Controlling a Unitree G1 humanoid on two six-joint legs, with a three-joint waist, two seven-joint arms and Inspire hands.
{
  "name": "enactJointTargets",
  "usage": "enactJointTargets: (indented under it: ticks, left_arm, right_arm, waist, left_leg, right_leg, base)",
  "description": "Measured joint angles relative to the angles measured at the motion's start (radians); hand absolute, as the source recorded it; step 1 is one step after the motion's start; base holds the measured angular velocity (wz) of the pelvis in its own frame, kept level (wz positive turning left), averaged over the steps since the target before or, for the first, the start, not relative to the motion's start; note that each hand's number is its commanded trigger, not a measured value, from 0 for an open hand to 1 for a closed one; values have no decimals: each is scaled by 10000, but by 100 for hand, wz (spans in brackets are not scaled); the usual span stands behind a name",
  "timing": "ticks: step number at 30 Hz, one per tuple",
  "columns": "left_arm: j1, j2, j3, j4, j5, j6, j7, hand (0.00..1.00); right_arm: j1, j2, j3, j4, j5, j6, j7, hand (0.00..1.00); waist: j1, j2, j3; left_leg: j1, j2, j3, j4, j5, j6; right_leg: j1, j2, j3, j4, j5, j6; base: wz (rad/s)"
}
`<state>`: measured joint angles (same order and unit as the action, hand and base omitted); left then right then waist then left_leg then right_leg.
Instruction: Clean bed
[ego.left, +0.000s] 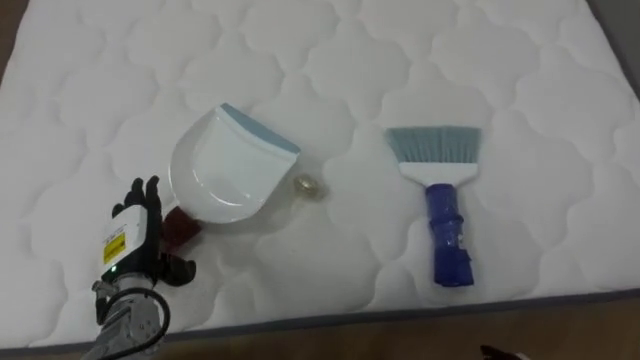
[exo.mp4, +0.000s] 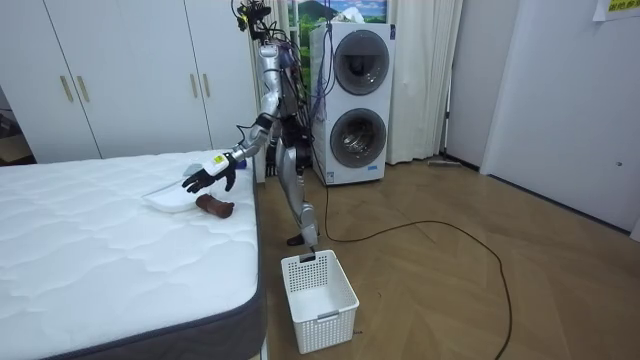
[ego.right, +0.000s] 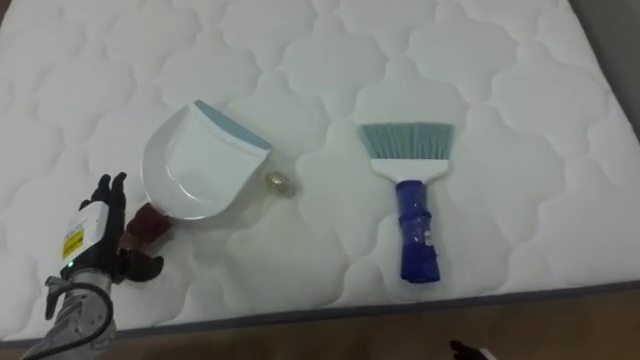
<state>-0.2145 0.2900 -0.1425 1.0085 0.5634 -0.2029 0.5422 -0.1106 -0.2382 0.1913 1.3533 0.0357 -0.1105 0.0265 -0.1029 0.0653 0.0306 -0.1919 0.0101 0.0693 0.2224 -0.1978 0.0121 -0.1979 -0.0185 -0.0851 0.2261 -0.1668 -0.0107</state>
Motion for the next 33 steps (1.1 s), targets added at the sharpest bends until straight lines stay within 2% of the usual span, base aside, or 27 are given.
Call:
enactJointTargets:
  ticks: [3,8,13,15,21,25,26,29,30,33]
  left_arm:
    - [-62,-6,-21,168,-10,16,-1,0]
    - [-591,-60,-377,622,-65,73,-27,0]
    - [-846,-70,-594,923,-236,82,-35,0]
    - [-987,-159,-707,1210,-311,129,-35,0]
    - [-1128,-210,-779,1248,-663,237,-31,0]
    - [-1449,-207,-771,1309,-1014,241,136,0]
    - [-1516,-205,-768,1316,-1013,261,164,0]
    - [-1629,-205,-764,1320,-1020,290,180,0]
    - [-1750,-202,-761,1325,-1024,303,197,0]
    - [-2075,-199,-766,1605,-1017,313,241,0]
  right_arm:
    - [-21,-1,210,36,169,2,-17,0]
    - [-186,2,308,90,384,25,-20,0]
    - [-289,2,519,87,398,38,-92,0]
    - [-327,18,619,85,391,63,-256,0]
    - [-445,24,665,76,399,184,-475,0]
    - [-463,28,836,-20,464,249,-696,0]
    - [-462,23,876,-64,472,248,-725,0]
    - [-442,19,1012,-207,467,254,-787,0]
    - [-444,20,1013,-300,463,256,-790,0]
    - [-484,11,1018,-348,462,250,-807,0]
  waist:
    - [-13,-91,62]
    - [-24,-134,103]
    - [-51,-143,118]
    - [-49,-144,132]
    - [-56,-144,145]
    - [-37,-129,166]
    - [-38,-121,201]
    - [-46,-106,221]
    - [-44,-100,260]
    - [-40,-104,283]
  left_leg:
    - [-124,-7,80,1,12,19]
    - [-462,-58,116,87,43,66]
    - [-701,-52,112,138,46,71]
    - [-805,-50,105,150,48,74]
    - [-1378,-53,111,348,48,74]
    - [-1792,-32,116,518,47,74]
    - [-1831,-28,119,533,47,73]
    - [-1946,-32,152,544,47,74]
    - [-2044,-35,153,592,47,74]
    - [-2205,-35,115,704,48,75]
  right_leg:
    - [-169,-23,7,53,0,0]
    - [-541,-93,0,157,0,2]
    - [-870,-110,3,346,1,3]
    - [-972,-142,-2,344,1,3]
    - [-1452,-126,20,366,1,3]
    - [-1982,-140,23,750,1,2]
    - [-2082,-136,25,861,1,2]
    - [-2202,-162,-6,892,1,3]
    - [-2311,-169,-3,981,0,3]
    - [-2538,-205,-13,1235,-3,6]
  base:
    - [-4]
    - [-1]
    - [-3]
    - [0]
    - [0]
    - [0]
    - [-4]
    - [-1]
    - [0]
    - [1]
